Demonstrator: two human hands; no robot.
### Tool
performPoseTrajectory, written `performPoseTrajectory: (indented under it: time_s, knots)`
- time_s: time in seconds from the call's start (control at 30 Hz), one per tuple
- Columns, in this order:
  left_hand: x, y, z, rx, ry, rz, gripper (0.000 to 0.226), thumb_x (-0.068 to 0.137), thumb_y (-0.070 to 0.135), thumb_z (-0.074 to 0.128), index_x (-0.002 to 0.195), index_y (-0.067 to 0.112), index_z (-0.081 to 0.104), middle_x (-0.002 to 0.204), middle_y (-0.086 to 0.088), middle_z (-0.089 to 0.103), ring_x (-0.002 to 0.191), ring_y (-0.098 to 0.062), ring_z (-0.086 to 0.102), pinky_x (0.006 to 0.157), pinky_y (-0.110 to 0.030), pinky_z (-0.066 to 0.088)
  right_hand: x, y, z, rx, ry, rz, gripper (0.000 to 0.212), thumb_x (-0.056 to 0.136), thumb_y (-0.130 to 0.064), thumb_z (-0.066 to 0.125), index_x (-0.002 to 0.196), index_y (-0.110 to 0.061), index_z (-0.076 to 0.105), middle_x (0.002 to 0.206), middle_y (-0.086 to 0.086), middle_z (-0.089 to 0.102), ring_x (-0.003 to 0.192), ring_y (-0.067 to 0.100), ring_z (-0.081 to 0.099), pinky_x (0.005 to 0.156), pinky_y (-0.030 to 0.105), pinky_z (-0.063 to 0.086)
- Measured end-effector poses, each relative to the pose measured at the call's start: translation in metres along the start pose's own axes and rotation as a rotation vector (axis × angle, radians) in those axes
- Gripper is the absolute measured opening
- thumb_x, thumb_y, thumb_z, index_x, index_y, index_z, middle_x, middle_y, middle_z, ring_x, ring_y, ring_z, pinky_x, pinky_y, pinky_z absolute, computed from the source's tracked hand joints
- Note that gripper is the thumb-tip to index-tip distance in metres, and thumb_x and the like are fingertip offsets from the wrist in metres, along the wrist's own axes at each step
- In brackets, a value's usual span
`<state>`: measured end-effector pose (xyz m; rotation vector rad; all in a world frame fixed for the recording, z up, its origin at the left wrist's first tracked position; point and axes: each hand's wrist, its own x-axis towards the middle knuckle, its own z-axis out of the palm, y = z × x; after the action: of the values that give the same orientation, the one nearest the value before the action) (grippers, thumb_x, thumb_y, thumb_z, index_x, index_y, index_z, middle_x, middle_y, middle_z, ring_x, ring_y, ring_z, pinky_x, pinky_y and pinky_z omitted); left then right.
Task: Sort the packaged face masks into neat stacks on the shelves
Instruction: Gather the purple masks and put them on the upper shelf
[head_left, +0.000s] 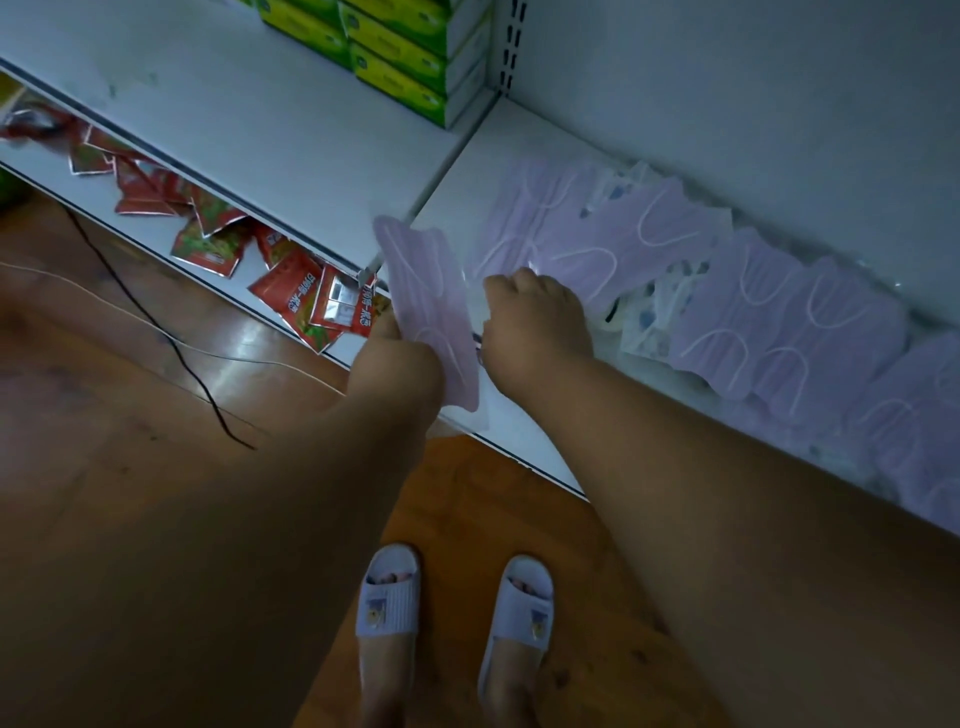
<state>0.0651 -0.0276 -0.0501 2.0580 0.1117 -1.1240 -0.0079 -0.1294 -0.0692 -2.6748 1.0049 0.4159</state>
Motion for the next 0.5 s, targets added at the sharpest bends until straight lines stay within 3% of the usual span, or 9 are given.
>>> performPoseTrajectory:
  time_s: [0.1, 0.17, 0.23, 0.3, 0.4, 0.5]
  knots:
    - [-0.003, -0.009, -0.006, -0.099, 0.003, -0.039, 0.054, 0.100, 0.001, 0.047, 0.149, 0.022, 0.041, 0.138, -0.009, 0.054, 0.128, -0.034, 0.050, 0.106, -0.049, 0.045, -0.010, 0.000, 0.009, -0.015, 0.080, 0.045, 0.040, 0.092, -0.026, 0.061, 0.127, -0.012, 0.051, 0.135, 0.013, 0.045, 0.123, 0.031, 0.042, 0.102, 0.039, 0.033]
    - [-0.004, -0.016, -0.012, -0.163, 0.004, -0.056, 0.049, 0.101, 0.005, 0.045, 0.146, 0.025, 0.046, 0.133, -0.006, 0.056, 0.119, -0.032, 0.054, 0.085, -0.043, 0.055, -0.011, 0.002, 0.017, -0.016, 0.113, 0.059, 0.032, 0.090, -0.023, 0.064, 0.120, -0.013, 0.055, 0.128, 0.010, 0.047, 0.118, 0.030, 0.044, 0.097, 0.038, 0.035]
    - [-0.005, -0.021, -0.017, -0.164, -0.012, -0.048, 0.044, 0.103, 0.010, 0.045, 0.144, 0.026, 0.048, 0.130, -0.004, 0.058, 0.109, -0.029, 0.057, 0.062, -0.033, 0.052, -0.010, 0.004, 0.020, -0.006, 0.143, 0.051, 0.025, 0.089, -0.022, 0.065, 0.112, -0.014, 0.059, 0.119, 0.009, 0.052, 0.112, 0.030, 0.047, 0.092, 0.037, 0.035]
    - [-0.003, -0.025, -0.021, -0.147, -0.011, -0.023, 0.042, 0.103, 0.012, 0.046, 0.143, 0.025, 0.049, 0.131, -0.007, 0.058, 0.112, -0.034, 0.058, 0.069, -0.039, 0.054, -0.008, 0.004, 0.020, -0.024, 0.166, 0.028, 0.018, 0.090, -0.024, 0.065, 0.105, -0.014, 0.063, 0.111, 0.008, 0.056, 0.107, 0.030, 0.050, 0.086, 0.037, 0.035]
    - [-0.004, -0.022, -0.026, -0.166, 0.004, -0.062, 0.042, 0.103, 0.012, 0.046, 0.143, 0.021, 0.048, 0.136, -0.011, 0.056, 0.126, -0.041, 0.051, 0.103, -0.056, 0.046, -0.011, 0.002, 0.019, 0.026, 0.231, 0.051, 0.015, 0.094, -0.021, 0.057, 0.102, -0.013, 0.067, 0.103, 0.008, 0.061, 0.099, 0.030, 0.054, 0.077, 0.035, 0.034]
    - [-0.008, -0.015, -0.029, -0.252, 0.028, -0.107, 0.040, 0.103, 0.008, 0.044, 0.143, 0.013, 0.048, 0.140, -0.011, 0.055, 0.130, -0.037, 0.050, 0.107, -0.051, 0.044, -0.020, 0.001, 0.017, 0.351, 0.376, 0.187, 0.018, 0.094, -0.018, 0.052, 0.099, -0.009, 0.067, 0.100, 0.012, 0.062, 0.094, 0.032, 0.056, 0.078, 0.043, 0.048]
